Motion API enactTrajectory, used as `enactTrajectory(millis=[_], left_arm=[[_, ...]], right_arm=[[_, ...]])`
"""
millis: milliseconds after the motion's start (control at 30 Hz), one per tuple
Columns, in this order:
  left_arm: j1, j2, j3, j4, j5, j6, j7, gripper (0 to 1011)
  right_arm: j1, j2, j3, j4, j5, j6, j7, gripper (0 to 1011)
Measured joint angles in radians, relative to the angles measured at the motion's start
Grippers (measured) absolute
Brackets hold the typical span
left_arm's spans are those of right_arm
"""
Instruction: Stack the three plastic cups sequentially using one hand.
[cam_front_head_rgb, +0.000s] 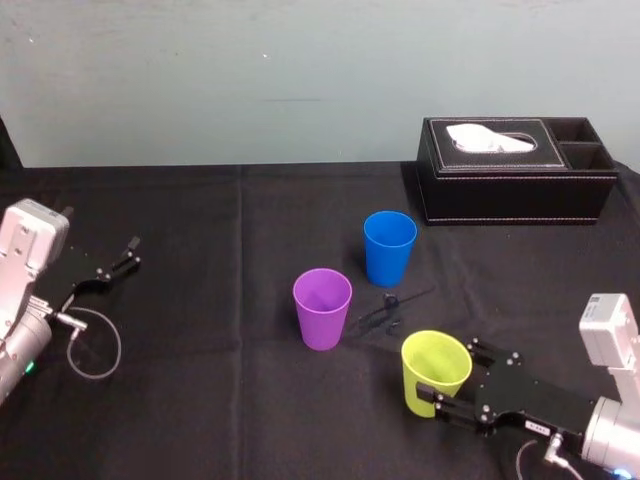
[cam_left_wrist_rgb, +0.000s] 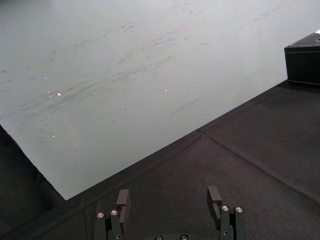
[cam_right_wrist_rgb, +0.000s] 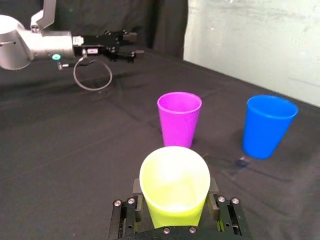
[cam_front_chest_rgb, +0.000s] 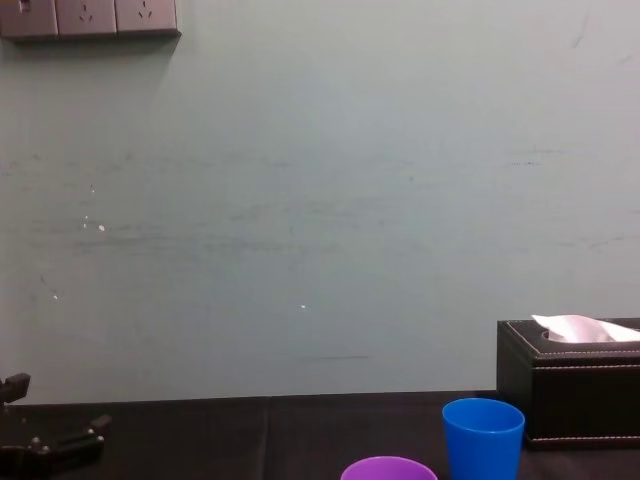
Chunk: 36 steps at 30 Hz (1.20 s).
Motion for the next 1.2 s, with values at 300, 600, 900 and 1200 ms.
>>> enactTrajectory(millis=[300, 600, 900, 1200], left_arm=[[0.000, 0.000, 0.000, 0.000, 0.000, 0.000, 0.000, 1010], [0.000, 0.000, 0.000, 0.000, 0.000, 0.000, 0.000, 1010], [0.000, 0.000, 0.000, 0.000, 0.000, 0.000, 0.000, 1010], [0.000, 0.000, 0.000, 0.000, 0.000, 0.000, 0.000, 1010]], right_arm=[[-0.015, 0.025, 0.042, -0.073, 0.011, 0.053, -0.048, 734], [0.026, 0.026, 0.072, -0.122, 0.028, 0.144, -0.098, 735], [0.120, -0.019, 0.067, -0.109, 0.042, 0.199, -0.143, 735], [0.227, -0.082, 0.029, -0.057, 0.010, 0.238, -0.189, 734]])
